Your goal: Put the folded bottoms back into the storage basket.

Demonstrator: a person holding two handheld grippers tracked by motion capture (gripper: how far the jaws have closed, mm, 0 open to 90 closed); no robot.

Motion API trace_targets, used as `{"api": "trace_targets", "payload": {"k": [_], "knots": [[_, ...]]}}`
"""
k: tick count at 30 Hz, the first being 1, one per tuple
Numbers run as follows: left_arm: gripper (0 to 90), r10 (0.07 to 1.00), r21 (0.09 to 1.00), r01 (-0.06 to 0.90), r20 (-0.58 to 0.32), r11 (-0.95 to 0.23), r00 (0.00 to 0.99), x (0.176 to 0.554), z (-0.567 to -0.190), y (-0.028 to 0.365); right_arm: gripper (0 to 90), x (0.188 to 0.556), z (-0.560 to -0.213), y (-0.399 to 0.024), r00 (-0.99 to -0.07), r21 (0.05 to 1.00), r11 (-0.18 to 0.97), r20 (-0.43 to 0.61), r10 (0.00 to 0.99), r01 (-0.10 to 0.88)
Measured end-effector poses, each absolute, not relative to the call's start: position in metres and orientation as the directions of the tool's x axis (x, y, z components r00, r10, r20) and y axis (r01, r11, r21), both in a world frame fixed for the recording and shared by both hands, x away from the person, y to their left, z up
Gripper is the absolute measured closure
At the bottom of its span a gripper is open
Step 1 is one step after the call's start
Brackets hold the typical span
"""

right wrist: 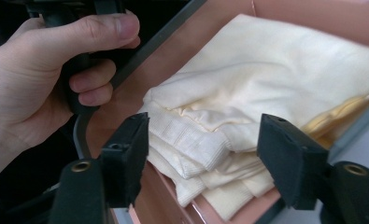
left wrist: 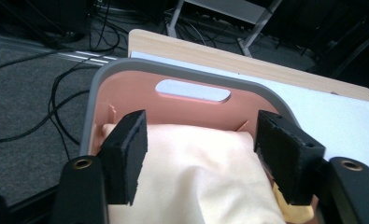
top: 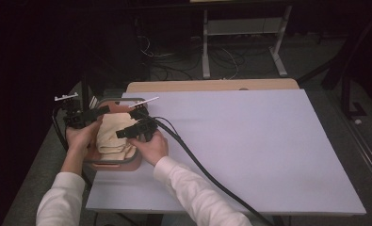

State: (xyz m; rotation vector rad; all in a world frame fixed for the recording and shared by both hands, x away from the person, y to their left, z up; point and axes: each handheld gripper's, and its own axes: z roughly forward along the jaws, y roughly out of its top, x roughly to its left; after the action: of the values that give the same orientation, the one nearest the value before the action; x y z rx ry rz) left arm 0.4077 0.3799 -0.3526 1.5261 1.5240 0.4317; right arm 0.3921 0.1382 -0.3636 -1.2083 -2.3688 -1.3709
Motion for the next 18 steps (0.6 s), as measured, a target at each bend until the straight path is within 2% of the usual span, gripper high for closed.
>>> {"api": "trace_targets", "payload": {"k": [2, 8, 14, 18], "knots": [[29.2, 0.926, 0.779, 0.606, -0.332, 0.16, 0.182, 0.406, -0.349, 0.376, 28.5, 0.393, -0.359, 0.134, -0.686, 0.67, 0.276, 0.481, 0.547, 0.689], [25.7, 0.922, 0.783, 0.604, -0.333, 0.152, 0.2, 0.402, -0.344, 0.372, 22.9, 0.392, -0.352, 0.125, -0.722, 0.691, 0.31, 0.445, 0.529, 0.653], [15.9, 0.916, 0.784, 0.609, -0.323, 0.118, 0.239, 0.397, -0.333, 0.362, 14.2, 0.392, -0.346, 0.11, -0.75, 0.701, 0.345, 0.413, 0.517, 0.624], [12.2, 0.908, 0.779, 0.618, -0.329, 0.105, 0.261, 0.395, -0.329, 0.356, 13.1, 0.392, -0.344, 0.102, -0.761, 0.71, 0.352, 0.4, 0.511, 0.609]]}}
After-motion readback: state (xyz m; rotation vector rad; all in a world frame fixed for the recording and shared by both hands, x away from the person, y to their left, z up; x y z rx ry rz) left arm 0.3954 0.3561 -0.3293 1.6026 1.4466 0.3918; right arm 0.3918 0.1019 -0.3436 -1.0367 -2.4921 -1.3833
